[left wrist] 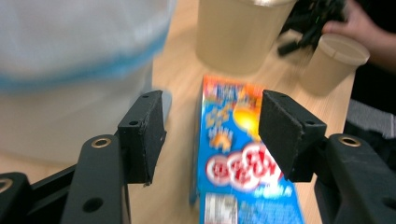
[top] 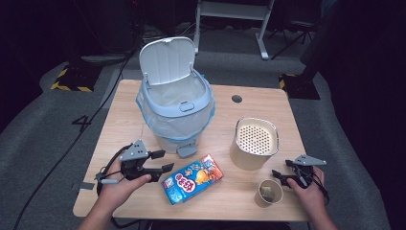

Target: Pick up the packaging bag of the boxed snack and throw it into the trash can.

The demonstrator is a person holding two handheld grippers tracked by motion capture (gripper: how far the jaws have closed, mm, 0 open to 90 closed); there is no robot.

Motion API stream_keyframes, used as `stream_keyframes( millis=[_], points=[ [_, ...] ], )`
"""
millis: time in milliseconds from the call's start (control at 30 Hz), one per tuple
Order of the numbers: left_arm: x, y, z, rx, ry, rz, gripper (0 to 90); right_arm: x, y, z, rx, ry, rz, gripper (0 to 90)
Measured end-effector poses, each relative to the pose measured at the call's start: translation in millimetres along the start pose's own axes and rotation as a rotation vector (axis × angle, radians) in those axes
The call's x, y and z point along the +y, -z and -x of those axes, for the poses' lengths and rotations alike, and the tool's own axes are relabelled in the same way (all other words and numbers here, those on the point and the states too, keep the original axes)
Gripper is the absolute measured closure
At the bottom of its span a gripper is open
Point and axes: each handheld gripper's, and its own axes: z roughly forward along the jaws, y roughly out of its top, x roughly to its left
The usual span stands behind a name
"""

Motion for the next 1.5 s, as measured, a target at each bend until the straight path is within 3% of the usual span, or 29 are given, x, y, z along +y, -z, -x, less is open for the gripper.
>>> stream_keyframes(
  millis=[233,533,1000,1367,1500],
  points=[
    [-31.3,-11.8,-0.2,-0.019,0.053,-0.059,40.8,0.0,0.0,-0.1,0.0,0.0,0.0,20.5],
    [-52.1,-22.4,2.4,-0.05,0.096,-0.118,39.3,0.0,0.0,0.0,0.0,0.0,0.0,20.5],
    [-61.2,-33.0,3.6,-0.076,0.111,-0.183,35.8,0.0,0.0,0.0,0.0,0.0,0.0,20.5],
    [-66.5,-41.9,1.6,-0.107,0.116,-0.232,38.2,0.0,0.0,0.0,0.0,0.0,0.0,20.5],
    [-69.5,-45.8,0.3,-0.129,0.11,-0.221,39.7,0.0,0.0,-0.1,0.0,-0.001,0.0,20.5]
  ],
)
